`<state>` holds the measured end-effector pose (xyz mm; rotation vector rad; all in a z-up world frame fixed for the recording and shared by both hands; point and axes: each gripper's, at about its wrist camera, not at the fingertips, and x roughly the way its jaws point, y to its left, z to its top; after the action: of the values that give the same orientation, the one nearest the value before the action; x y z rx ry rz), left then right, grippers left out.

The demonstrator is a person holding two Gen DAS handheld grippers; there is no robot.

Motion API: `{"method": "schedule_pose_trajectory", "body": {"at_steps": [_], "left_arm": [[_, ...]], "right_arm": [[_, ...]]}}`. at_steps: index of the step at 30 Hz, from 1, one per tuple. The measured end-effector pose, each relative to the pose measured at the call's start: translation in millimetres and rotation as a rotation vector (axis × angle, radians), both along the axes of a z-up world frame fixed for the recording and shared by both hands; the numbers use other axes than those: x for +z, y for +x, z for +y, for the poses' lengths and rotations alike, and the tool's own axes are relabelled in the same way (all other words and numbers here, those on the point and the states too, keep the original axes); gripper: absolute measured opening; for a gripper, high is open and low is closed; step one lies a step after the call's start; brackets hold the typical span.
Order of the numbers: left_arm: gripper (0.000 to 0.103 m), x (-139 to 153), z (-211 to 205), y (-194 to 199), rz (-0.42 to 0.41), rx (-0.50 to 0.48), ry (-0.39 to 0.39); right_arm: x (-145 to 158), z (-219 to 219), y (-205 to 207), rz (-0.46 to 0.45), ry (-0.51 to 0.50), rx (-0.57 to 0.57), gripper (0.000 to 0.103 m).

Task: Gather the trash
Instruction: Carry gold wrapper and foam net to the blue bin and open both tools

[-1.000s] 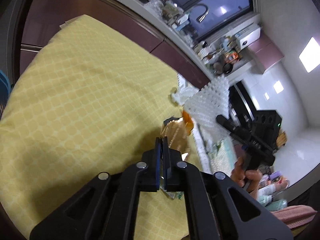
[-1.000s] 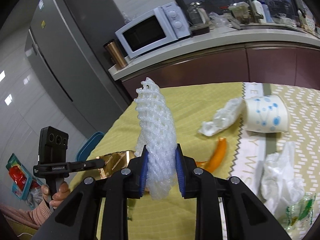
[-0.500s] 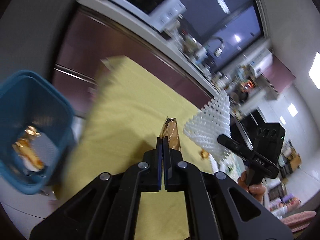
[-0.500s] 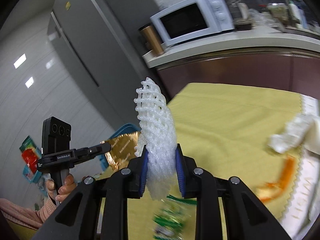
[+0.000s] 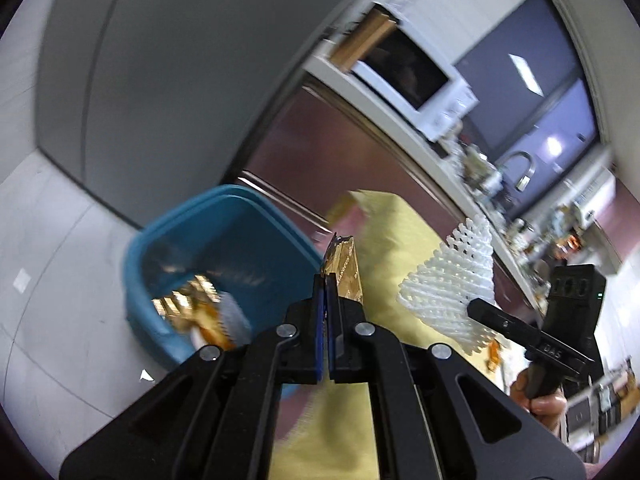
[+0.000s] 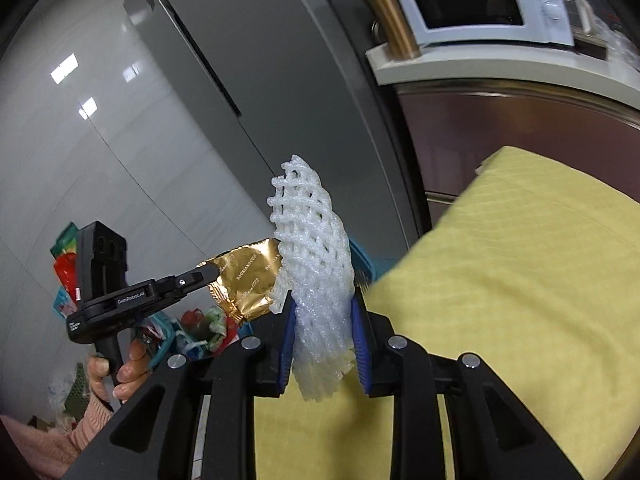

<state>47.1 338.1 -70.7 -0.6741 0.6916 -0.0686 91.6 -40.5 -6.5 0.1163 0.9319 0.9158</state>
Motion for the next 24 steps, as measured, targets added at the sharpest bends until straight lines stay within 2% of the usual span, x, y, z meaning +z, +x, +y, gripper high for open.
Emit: {"method": "schedule_pose_trajectory", "body": {"at_steps": [8, 14, 17, 20, 24], "left_arm": [[0.001, -33.7, 30.5, 12.7, 0.094, 0.083, 0.051], [0.002, -57.2, 32.0, 32.7, 0.157, 0.099, 0.073], [0.002, -69.0, 32.4, 42.2, 0.186, 0.104, 0.075], [0.004, -77.0, 30.2, 51.0, 0.215, 0.109, 0.088], [0.011, -80.3, 27.0, 59.2, 0.231, 0.12, 0.105]], "right_arm": [[-27.7, 63.0, 10.0, 0.06, -0.077, 0.02, 0.025], [-51.2, 100.4, 16.8, 0.097, -0.147, 0.016, 0.029], [-62.0, 109.8, 18.6, 0.128, -0.163, 0.012, 0.037], [-63.0, 114.3, 18.7, 0.116, -0.165, 0.009, 0.039], [-59.5, 116.8, 13.7, 0.105, -0.16, 0.008, 0.043]]}}
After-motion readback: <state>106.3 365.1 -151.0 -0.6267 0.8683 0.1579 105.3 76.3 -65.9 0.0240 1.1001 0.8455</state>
